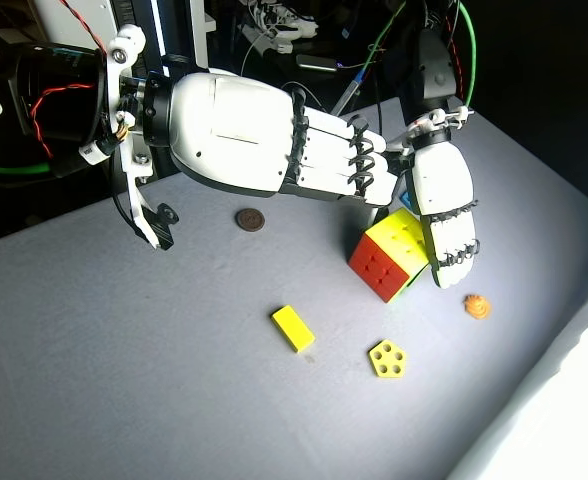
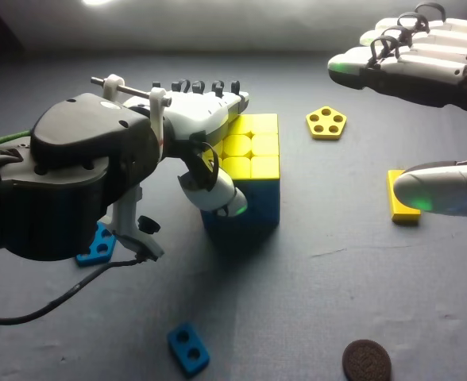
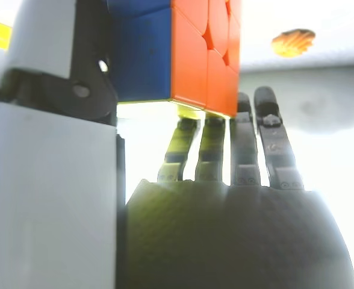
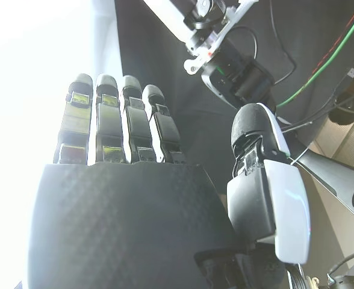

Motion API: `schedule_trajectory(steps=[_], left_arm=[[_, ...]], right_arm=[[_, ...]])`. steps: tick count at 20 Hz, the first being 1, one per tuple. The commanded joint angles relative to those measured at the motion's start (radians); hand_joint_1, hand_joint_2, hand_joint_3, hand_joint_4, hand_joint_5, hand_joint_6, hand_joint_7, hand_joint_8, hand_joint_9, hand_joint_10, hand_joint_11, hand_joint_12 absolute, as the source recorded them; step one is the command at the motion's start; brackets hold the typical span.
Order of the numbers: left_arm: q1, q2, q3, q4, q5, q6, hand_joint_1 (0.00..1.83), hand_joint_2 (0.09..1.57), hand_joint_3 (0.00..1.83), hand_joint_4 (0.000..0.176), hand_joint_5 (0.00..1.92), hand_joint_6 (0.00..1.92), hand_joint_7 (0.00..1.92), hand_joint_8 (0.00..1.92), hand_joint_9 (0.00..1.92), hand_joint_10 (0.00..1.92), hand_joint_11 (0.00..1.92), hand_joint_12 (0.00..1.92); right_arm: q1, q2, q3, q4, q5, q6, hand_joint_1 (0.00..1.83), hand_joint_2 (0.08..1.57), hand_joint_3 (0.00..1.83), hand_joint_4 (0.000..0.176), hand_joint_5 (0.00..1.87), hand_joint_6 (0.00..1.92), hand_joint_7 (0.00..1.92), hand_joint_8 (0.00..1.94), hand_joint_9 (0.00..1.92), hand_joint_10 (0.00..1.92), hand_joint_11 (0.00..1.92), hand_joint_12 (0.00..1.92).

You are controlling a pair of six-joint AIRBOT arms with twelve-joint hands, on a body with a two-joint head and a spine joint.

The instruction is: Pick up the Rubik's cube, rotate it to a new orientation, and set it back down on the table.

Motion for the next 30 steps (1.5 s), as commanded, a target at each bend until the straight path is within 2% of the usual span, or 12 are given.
schedule_trajectory(steps=[1,12,13,14,16,17,18,19,21,24,28,30], left_arm=[[-0.001,-0.001,0.002,0.045,-0.008,0.000,0.89,1.03,0.00,0.000,0.00,0.00,0.00,0.00,0.00,0.00,0.00,0.04],[0.003,-0.001,-0.001,0.045,-0.008,0.000,0.92,1.02,0.00,0.000,0.00,0.00,0.00,0.00,0.00,0.00,0.02,0.01],[0.003,0.000,0.000,0.045,-0.008,0.000,0.94,1.11,0.00,0.004,0.17,0.03,0.31,0.06,0.37,0.06,0.00,0.89],[0.003,0.000,0.000,0.045,-0.008,0.000,0.96,1.13,0.00,0.009,0.23,0.05,0.38,0.09,0.44,0.10,0.00,1.07],[0.003,0.000,0.000,0.043,-0.008,0.000,1.05,1.14,0.00,0.012,0.40,0.24,0.31,0.90,0.33,1.02,0.09,1.49],[0.003,0.000,0.000,0.043,-0.008,0.000,1.07,1.15,0.00,0.002,0.38,0.69,0.32,1.19,0.31,1.31,0.13,1.64],[0.003,0.000,0.000,0.042,-0.008,0.000,1.03,1.34,0.01,0.007,0.44,1.46,0.50,1.64,0.27,1.55,0.16,1.77],[0.003,0.000,0.000,0.042,-0.008,0.000,1.03,1.39,0.01,0.000,0.48,1.59,0.51,1.79,0.26,1.68,0.19,1.84],[0.003,0.000,-0.001,0.042,-0.008,0.000,0.98,1.44,0.01,0.004,0.44,1.72,0.46,1.91,0.25,1.89,0.29,1.92],[-0.004,0.007,-0.008,0.042,-0.006,0.000,0.99,1.43,0.00,0.020,0.48,1.73,0.45,1.89,0.33,1.92,0.34,1.92],[-0.026,0.021,-0.026,0.039,0.006,0.000,1.01,1.42,0.00,0.017,0.51,1.70,0.46,1.86,0.35,1.92,0.35,1.92],[-0.048,0.028,-0.037,0.037,0.010,0.000,0.98,1.43,0.00,0.028,0.48,1.76,0.43,1.87,0.31,1.92,0.33,1.92]], right_arm=[[0.009,0.004,-0.003,0.023,0.125,0.008,0.12,1.25,0.00,0.000,0.09,0.01,0.11,0.00,0.06,0.01,0.00,0.07],[0.014,0.005,0.003,0.100,0.140,-0.037,0.14,1.26,0.00,0.000,0.07,0.01,0.09,0.00,0.05,0.01,0.01,0.01],[0.013,0.005,0.004,0.100,0.139,-0.038,0.12,1.26,0.00,0.000,0.08,0.01,0.09,0.00,0.06,0.01,0.02,0.01],[0.013,0.005,0.006,0.100,0.139,-0.039,0.12,1.26,0.00,0.000,0.08,0.01,0.09,0.01,0.06,0.01,0.02,0.02],[0.013,0.007,0.010,0.100,0.137,-0.045,0.13,1.26,0.00,0.000,0.10,0.01,0.10,0.01,0.06,0.01,0.02,0.02],[0.013,0.008,0.011,0.100,0.136,-0.045,0.14,1.26,0.00,0.000,0.09,0.01,0.11,0.01,0.06,0.01,0.01,0.03],[0.013,0.010,0.012,0.100,0.136,-0.047,0.13,1.26,0.00,0.000,0.09,0.00,0.11,0.00,0.07,0.00,0.00,0.09],[0.013,0.011,0.012,0.100,0.135,-0.050,0.13,1.26,0.00,0.000,0.08,0.00,0.12,0.00,0.07,0.00,0.00,0.13],[0.013,0.012,0.012,0.100,0.131,-0.052,0.13,1.26,0.00,0.000,0.08,0.00,0.11,0.00,0.07,0.00,0.00,0.17],[0.014,0.012,0.013,0.100,0.130,-0.054,0.12,1.26,0.00,0.000,0.08,0.00,0.12,0.00,0.08,0.00,0.00,0.18],[0.015,0.013,0.013,0.099,0.124,-0.056,0.12,1.26,0.00,0.000,0.06,0.00,0.12,0.00,0.09,0.00,0.00,0.18],[0.021,0.016,0.013,0.086,0.114,-0.073,0.11,1.26,0.00,0.000,0.06,0.00,0.13,0.00,0.09,0.00,0.00,0.18]])
